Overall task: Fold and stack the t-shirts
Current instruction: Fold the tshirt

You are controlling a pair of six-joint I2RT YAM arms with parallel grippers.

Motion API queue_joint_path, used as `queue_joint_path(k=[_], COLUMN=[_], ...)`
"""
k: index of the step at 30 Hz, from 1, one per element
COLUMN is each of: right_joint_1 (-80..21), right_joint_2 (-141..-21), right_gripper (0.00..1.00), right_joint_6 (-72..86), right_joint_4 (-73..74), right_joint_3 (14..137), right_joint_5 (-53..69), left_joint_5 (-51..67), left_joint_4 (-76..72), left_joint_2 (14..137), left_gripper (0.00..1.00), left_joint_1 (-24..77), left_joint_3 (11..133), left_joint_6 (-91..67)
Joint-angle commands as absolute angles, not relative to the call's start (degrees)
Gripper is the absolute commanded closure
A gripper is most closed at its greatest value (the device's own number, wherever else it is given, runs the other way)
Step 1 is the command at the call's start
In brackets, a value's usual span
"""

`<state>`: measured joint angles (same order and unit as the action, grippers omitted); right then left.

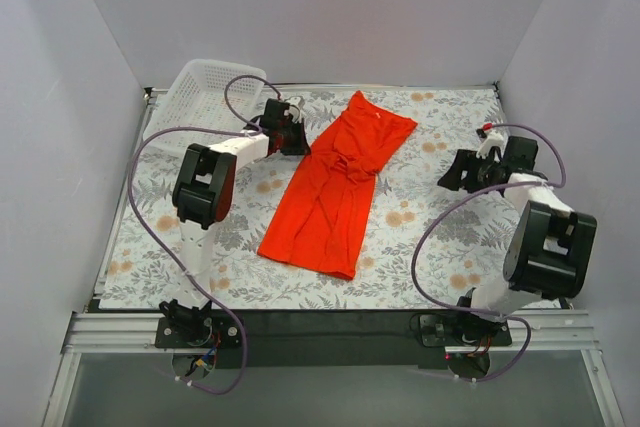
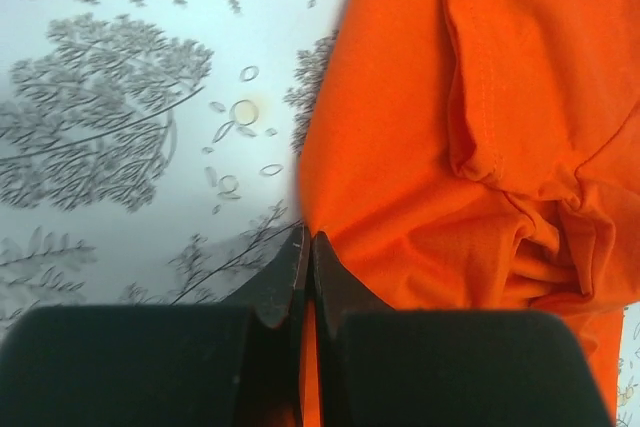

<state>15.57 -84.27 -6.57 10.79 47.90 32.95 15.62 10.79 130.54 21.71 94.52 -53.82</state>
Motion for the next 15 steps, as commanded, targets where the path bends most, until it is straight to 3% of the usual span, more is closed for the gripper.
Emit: queue_joint_path(k=[1, 7, 12, 15], right_joint_1=[13.98, 3.63, 0.09, -2.81], right_joint_2=[-93.56, -106.5, -106.44, -103.98], right_gripper=[0.37, 0.37, 0.38, 0.37], right_joint_6=[3.32, 3.7, 1.67, 1.76], right_joint_4=[5.01, 6.14, 7.29, 5.89], right_joint_3=[57.79, 72.48, 72.17, 67.6], right_joint_5=[33.83, 33.31, 35.06, 36.38], left_joint_5=[15.64, 17.14, 17.31, 18.89], left_joint_4=[10.9, 8.53, 4.14, 0.35], left_joint_2=[125.43, 120.78, 113.22, 105.86], left_gripper=[1.0, 0.99, 0.54, 0.38], left_joint_1=[21.27, 20.83, 20.21, 20.13], left_joint_3=[89.22, 83.16, 79.2, 75.33], left_joint_6=[-53.52, -55.02, -56.6, -57.22])
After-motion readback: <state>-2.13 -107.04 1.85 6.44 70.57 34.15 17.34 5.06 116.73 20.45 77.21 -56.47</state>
